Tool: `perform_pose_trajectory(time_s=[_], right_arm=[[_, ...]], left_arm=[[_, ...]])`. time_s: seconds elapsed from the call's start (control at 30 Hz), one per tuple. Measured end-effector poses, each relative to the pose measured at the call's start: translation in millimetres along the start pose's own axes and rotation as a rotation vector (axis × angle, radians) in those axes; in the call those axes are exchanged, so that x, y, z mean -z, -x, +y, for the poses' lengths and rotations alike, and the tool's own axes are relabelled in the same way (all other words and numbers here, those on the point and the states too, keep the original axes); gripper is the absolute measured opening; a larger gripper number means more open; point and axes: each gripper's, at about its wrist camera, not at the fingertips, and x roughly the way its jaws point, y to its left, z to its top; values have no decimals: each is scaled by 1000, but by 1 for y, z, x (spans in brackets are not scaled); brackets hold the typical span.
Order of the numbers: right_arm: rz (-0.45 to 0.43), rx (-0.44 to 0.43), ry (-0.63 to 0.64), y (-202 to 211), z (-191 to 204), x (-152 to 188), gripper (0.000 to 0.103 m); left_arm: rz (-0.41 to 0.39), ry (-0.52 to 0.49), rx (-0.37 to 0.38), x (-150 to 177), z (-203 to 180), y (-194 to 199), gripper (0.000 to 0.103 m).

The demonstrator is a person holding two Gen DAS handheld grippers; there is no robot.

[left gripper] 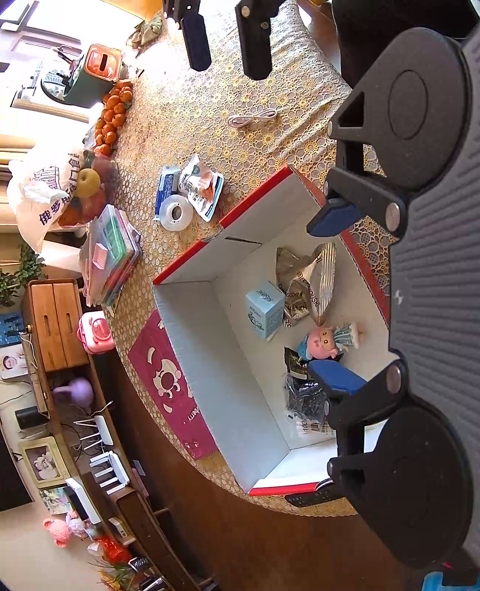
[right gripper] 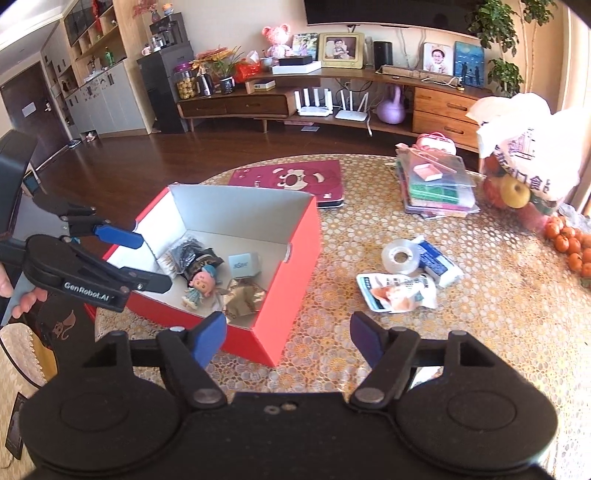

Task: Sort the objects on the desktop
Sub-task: 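Withdraw both open tools from the box back over the table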

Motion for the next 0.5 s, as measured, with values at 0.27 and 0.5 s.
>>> perform_pose_trajectory(time_s=[0.27, 0.5], right_arm=[[-22, 53, -60, 18, -34, 10, 82], [-19, 96, -95, 22, -57, 24, 84]], left_arm=[[-18, -28, 26, -3, -26, 2, 81], [-47, -41, 53, -7, -47, 4, 88]])
